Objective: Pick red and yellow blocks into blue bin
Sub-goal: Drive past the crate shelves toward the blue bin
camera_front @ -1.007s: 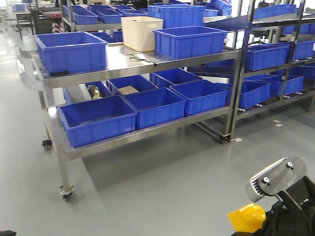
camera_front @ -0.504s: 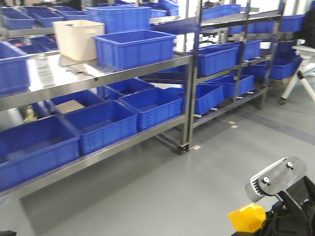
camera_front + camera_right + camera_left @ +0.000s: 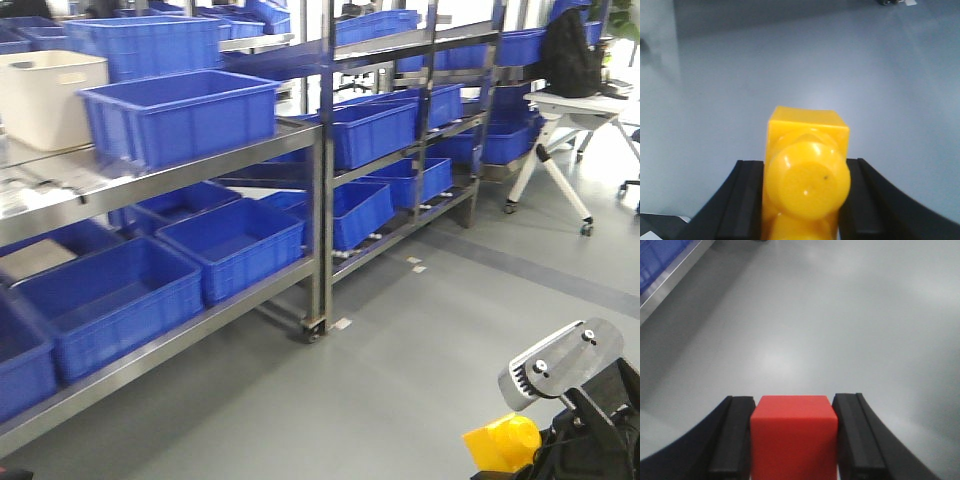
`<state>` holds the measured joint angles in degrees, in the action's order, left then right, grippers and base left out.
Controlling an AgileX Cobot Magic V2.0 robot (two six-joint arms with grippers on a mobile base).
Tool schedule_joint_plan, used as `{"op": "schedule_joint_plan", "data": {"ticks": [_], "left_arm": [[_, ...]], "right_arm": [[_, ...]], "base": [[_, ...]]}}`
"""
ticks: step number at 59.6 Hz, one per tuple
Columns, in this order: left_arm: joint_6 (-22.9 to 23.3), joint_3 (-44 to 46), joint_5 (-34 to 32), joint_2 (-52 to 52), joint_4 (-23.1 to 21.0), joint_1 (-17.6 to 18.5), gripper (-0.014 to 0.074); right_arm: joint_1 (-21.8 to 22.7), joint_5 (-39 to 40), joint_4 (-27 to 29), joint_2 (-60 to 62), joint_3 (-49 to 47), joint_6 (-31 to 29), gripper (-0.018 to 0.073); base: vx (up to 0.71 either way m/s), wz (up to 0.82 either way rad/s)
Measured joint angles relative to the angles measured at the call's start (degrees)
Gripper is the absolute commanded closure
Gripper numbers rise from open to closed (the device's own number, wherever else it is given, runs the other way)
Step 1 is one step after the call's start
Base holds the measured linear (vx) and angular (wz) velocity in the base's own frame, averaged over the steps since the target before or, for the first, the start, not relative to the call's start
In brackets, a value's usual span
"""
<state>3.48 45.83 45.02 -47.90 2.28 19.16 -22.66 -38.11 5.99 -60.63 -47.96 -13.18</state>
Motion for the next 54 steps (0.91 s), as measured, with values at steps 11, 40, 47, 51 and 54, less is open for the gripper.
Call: {"op": "schedule_joint_plan", "data": {"ticks": [11, 40, 47, 51, 54], "left_arm": [[0.0, 0.0, 0.0, 0.0, 0.0, 0.0, 0.0356], [0.0, 0.0, 0.0, 0.0, 0.0, 0.0, 0.0356], [0.0, 0.0, 0.0, 0.0, 0.0, 0.0, 0.0356], [0.0, 0.0, 0.0, 0.0, 0.0, 0.0, 0.0356], [0.0, 0.0, 0.0, 0.0, 0.0, 0.0, 0.0356]], "right_arm": [[0.0, 0.0, 0.0, 0.0, 0.0, 0.0, 0.0318], [0.0, 0.0, 0.0, 0.0, 0.0, 0.0, 0.0318], [0.0, 0.0, 0.0, 0.0, 0.0, 0.0, 0.0318], [0.0, 0.0, 0.0, 0.0, 0.0, 0.0, 0.0318], [0.0, 0.0, 0.0, 0.0, 0.0, 0.0, 0.0318]], "base": [[0.41, -0.24], [0.40, -0.34], [0.37, -0.36], [0.36, -0.33], [0.36, -0.31]]}}
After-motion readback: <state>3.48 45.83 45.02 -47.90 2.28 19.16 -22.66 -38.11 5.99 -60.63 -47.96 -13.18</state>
